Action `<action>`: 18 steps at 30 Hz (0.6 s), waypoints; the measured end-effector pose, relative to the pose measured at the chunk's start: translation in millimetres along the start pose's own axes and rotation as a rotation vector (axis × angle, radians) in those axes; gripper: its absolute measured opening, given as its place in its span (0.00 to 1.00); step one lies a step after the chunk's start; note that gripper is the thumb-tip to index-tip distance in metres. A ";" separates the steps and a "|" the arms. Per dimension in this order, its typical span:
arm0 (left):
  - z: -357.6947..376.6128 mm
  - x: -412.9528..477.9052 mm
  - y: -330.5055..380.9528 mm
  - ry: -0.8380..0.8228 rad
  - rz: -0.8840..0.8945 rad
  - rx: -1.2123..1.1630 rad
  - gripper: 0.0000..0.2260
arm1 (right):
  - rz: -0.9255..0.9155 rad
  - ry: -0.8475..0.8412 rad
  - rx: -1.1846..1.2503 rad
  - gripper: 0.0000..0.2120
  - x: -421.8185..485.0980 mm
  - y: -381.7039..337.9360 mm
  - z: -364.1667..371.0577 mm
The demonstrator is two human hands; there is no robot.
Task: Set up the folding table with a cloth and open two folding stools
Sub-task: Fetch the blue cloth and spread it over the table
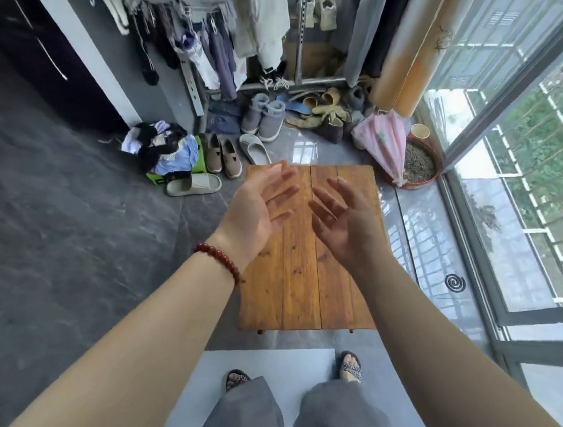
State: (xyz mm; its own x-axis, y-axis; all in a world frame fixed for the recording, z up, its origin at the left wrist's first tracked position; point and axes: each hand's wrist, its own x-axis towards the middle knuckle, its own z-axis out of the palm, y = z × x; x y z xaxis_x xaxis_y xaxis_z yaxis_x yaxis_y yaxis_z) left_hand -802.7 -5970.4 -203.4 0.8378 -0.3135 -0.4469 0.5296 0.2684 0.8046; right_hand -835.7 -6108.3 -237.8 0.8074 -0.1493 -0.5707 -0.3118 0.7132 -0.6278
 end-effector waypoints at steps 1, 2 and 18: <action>2.8 -5.7 10.6 -0.011 0.021 0.001 0.08 | -0.005 -0.024 0.007 0.10 -5.5 -8.8 7.8; 5.6 -11.9 21.6 -0.016 0.048 -0.001 0.08 | -0.010 -0.051 0.009 0.08 -11.1 -18.0 16.6; 103.6 -62.9 48.6 0.047 0.288 -0.281 0.12 | -0.073 -0.386 -0.206 0.06 -74.3 -131.8 25.5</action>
State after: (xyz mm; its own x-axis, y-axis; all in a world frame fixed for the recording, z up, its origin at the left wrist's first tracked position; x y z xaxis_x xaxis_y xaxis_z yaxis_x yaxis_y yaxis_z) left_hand -843.4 -6032.1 -95.6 0.9590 -0.1486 -0.2415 0.2823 0.5800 0.7641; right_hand -841.7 -6173.8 -99.1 0.9467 0.1002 -0.3062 -0.3088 0.5530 -0.7738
